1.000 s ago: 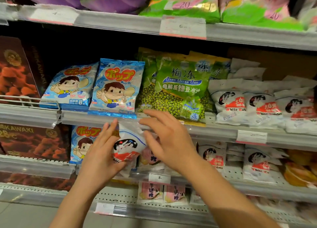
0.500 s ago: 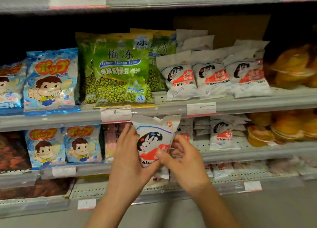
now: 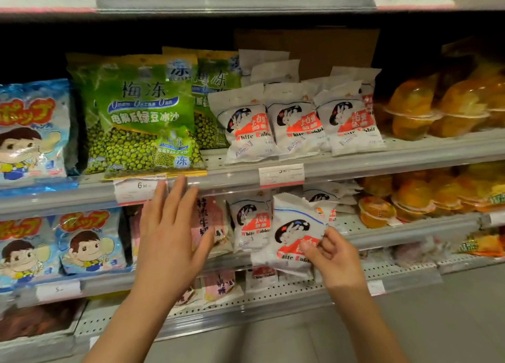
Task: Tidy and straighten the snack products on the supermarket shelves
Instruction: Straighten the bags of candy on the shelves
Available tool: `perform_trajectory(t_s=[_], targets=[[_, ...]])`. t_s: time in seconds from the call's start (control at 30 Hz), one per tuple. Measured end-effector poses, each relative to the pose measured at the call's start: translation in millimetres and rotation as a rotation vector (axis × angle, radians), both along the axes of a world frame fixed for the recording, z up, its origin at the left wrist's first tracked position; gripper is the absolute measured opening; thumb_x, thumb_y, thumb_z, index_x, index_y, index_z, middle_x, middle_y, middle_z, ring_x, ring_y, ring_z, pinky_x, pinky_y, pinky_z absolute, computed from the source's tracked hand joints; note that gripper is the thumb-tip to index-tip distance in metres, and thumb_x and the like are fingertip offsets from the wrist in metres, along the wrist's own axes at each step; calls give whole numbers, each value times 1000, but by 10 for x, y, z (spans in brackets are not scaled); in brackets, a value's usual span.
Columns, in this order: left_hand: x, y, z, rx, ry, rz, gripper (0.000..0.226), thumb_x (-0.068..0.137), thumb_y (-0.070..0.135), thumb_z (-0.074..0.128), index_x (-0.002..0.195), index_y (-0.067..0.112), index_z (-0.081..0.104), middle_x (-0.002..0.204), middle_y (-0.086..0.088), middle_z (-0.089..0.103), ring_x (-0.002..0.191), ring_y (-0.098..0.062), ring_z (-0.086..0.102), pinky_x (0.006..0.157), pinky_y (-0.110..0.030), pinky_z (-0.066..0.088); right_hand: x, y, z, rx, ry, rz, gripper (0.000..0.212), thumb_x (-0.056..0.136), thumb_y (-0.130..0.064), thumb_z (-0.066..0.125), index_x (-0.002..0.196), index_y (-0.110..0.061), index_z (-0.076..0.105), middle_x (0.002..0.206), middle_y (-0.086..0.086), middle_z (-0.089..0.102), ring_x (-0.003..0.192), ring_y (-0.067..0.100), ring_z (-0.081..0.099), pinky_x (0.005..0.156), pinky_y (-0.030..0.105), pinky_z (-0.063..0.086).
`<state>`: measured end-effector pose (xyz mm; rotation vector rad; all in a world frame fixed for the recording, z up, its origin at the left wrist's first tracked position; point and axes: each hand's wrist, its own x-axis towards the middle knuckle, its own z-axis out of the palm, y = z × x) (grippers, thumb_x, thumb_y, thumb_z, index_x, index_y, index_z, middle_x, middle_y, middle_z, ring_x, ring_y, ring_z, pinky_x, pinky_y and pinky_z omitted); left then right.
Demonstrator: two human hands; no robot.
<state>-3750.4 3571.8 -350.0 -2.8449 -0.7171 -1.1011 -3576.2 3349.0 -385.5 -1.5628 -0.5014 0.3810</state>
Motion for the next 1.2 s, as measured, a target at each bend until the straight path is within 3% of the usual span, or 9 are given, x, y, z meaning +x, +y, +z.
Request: perform_trajectory(t_s=[0.23,0.4,0.47,0.53,0.63,0.73,0.87,1.07,1.2], targets=[[48,68,-123,81,86,81,84,90,55,44,161,15,24,170,-8,12,157,-36,4,119,-65,23,498,86,-119,-84,-62,-46,24,96,-9,66,115,-24,66,107,-7,77,106,10,71,103,45,52],[94,90,-203,127,125,130,97,84,53,60,162,13,18,171,-11,4,156,-40,1,120,-66,17,822,470,-244,-166,-126,-122,15,96,-20,68,109,-17,63,105,-3,75,103,11,70,102,46,54],[95,103,-224,142,124,136,99,83,53,63,162,13,18,171,-11,3,156,-40,1,120,-67,17,889,616,-322,-250,-150,-138,32,97,-28,66,123,-12,58,125,4,68,116,17,64,108,48,49],[101,109,-230,152,125,143,100,81,52,66,162,13,19,171,-11,4,156,-40,1,120,-66,17,916,702,-371,-310,-164,-112,45,99,-30,62,136,-7,50,138,6,59,126,21,57,109,40,45],[121,110,-231,150,145,156,104,79,52,68,161,13,20,170,-11,4,156,-40,0,119,-66,18,985,726,-441,-422,-279,-71,24,102,-32,57,114,-11,55,111,10,64,106,29,63,89,41,51],[137,113,-245,153,150,162,104,78,52,68,161,13,20,170,-12,5,156,-41,0,119,-66,17,1038,717,-449,-483,-337,-21,19,103,-30,55,111,-13,53,97,0,60,94,24,61,79,39,49],[160,116,-263,166,140,168,104,77,54,67,161,11,23,170,-14,8,155,-43,2,118,-68,18,1063,710,-456,-525,-424,40,11,104,-29,54,106,-18,52,93,-11,58,89,12,58,80,32,45],[169,118,-271,154,122,147,98,80,56,57,160,11,24,170,-14,8,155,-43,3,117,-69,19,1096,713,-566,-584,-469,4,19,104,-32,53,107,-12,53,88,-5,60,81,11,60,64,21,43],[163,122,-269,147,120,130,96,81,57,53,160,11,24,170,-14,8,155,-43,4,117,-70,20,1087,711,-670,-563,-470,-49,26,103,-33,55,117,-12,53,87,-3,65,79,12,64,72,34,57]])
